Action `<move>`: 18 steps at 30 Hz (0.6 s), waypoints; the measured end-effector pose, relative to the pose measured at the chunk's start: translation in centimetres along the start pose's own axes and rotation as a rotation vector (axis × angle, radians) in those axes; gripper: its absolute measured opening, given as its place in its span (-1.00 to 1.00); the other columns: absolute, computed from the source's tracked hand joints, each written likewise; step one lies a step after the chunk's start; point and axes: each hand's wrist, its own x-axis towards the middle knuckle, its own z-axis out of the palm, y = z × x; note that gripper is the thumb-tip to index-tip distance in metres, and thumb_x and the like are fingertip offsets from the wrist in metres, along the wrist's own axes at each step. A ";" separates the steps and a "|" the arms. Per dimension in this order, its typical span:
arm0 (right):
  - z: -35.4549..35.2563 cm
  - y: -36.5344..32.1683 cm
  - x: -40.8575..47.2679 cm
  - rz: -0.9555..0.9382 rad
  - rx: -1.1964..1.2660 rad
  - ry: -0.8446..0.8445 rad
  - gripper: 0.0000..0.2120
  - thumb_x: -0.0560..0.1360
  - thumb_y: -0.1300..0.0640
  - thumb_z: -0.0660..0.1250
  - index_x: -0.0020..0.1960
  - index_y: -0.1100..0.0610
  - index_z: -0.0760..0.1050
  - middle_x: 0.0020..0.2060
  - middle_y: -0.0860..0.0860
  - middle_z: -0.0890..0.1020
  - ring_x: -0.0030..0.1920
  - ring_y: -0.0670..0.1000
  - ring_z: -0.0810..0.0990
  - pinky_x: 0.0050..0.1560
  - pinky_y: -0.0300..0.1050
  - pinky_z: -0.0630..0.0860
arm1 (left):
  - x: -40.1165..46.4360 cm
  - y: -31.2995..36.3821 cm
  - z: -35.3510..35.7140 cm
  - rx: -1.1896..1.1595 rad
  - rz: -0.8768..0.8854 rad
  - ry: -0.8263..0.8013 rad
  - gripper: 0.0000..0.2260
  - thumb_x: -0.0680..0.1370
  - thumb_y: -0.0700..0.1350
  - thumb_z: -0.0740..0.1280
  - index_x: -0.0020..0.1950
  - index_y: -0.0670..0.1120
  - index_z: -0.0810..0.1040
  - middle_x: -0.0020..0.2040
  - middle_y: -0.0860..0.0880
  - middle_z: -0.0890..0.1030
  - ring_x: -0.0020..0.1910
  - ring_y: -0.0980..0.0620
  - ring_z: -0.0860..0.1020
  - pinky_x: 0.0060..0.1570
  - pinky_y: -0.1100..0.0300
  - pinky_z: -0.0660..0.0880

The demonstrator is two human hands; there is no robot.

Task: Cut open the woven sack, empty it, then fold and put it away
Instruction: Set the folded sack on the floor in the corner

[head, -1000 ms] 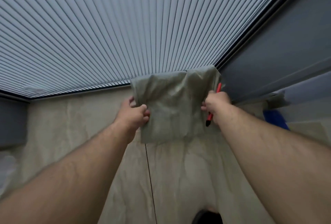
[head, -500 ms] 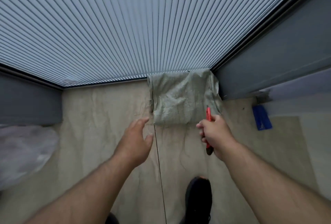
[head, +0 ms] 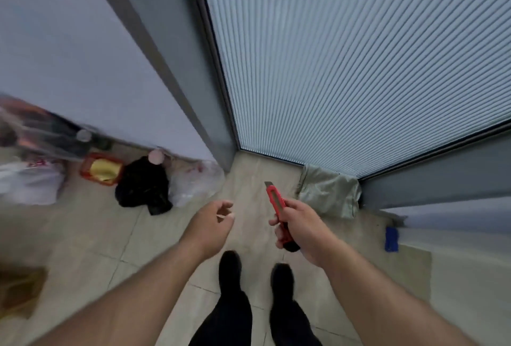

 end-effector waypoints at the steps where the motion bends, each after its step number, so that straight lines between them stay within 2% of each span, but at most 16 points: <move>1: 1.6 -1.5 -1.6 -0.028 -0.010 -0.034 -0.72 0.65 0.35 0.09 0.27 0.24 0.49 -0.17 0.16 0.53 -0.41 0.02 0.44 -0.44 -0.08 0.48 | -1.7 0.1 -2.0 0.004 -0.010 0.023 -0.78 0.62 -0.11 0.37 0.27 -0.05 0.61 0.05 0.05 0.64 -0.05 0.15 0.60 0.11 0.19 0.53; 5: 8.7 -6.4 -8.2 -0.135 -0.043 -0.206 -0.76 0.64 0.37 0.12 0.17 0.23 0.51 -0.24 0.17 0.55 -0.42 0.06 0.45 -0.42 -0.06 0.47 | -10.3 -0.2 -9.7 -0.063 -0.048 0.159 -0.77 0.64 -0.04 0.34 0.29 -0.02 0.58 0.15 0.05 0.64 0.10 0.07 0.60 0.13 0.18 0.51; 9: 14.6 -8.5 -13.1 -0.212 -0.168 -0.381 -0.75 0.59 0.40 0.12 0.14 0.27 0.53 -0.21 0.20 0.56 -0.42 0.07 0.46 -0.40 -0.06 0.44 | -18.7 -1.7 -13.4 -0.200 -0.095 0.348 -0.83 0.64 -0.03 0.34 0.22 0.06 0.60 0.13 0.07 0.65 0.07 0.12 0.60 0.04 0.22 0.49; 12: 18.2 -7.9 -15.8 -0.231 -0.276 -0.488 -0.64 0.52 0.43 0.07 0.19 0.34 0.54 -0.18 0.24 0.51 -0.40 0.07 0.44 -0.38 -0.02 0.42 | -23.7 -3.7 -14.2 -0.282 -0.147 0.456 -0.92 0.63 0.01 0.35 0.11 0.15 0.59 0.05 0.10 0.66 0.01 0.15 0.61 -0.01 0.21 0.53; 15: 21.3 -6.3 -18.0 -0.236 -0.413 -0.581 -0.59 0.48 0.40 0.08 0.26 0.36 0.50 -0.14 0.24 0.53 -0.35 0.07 0.47 -0.34 0.02 0.48 | -27.8 -5.8 -14.4 -0.338 -0.202 0.548 -0.92 0.64 0.01 0.33 0.10 0.15 0.58 0.05 0.14 0.64 0.01 0.20 0.60 -0.05 0.26 0.51; 18: 24.5 -4.5 -20.3 -0.253 -0.522 -0.668 -0.65 0.49 0.44 0.05 0.17 0.36 0.51 -0.16 0.20 0.53 -0.33 0.05 0.47 -0.31 0.02 0.48 | -31.4 -8.1 -14.7 -0.387 -0.245 0.628 -0.92 0.65 -0.01 0.31 0.10 0.12 0.59 0.03 0.16 0.64 0.01 0.18 0.60 -0.04 0.25 0.51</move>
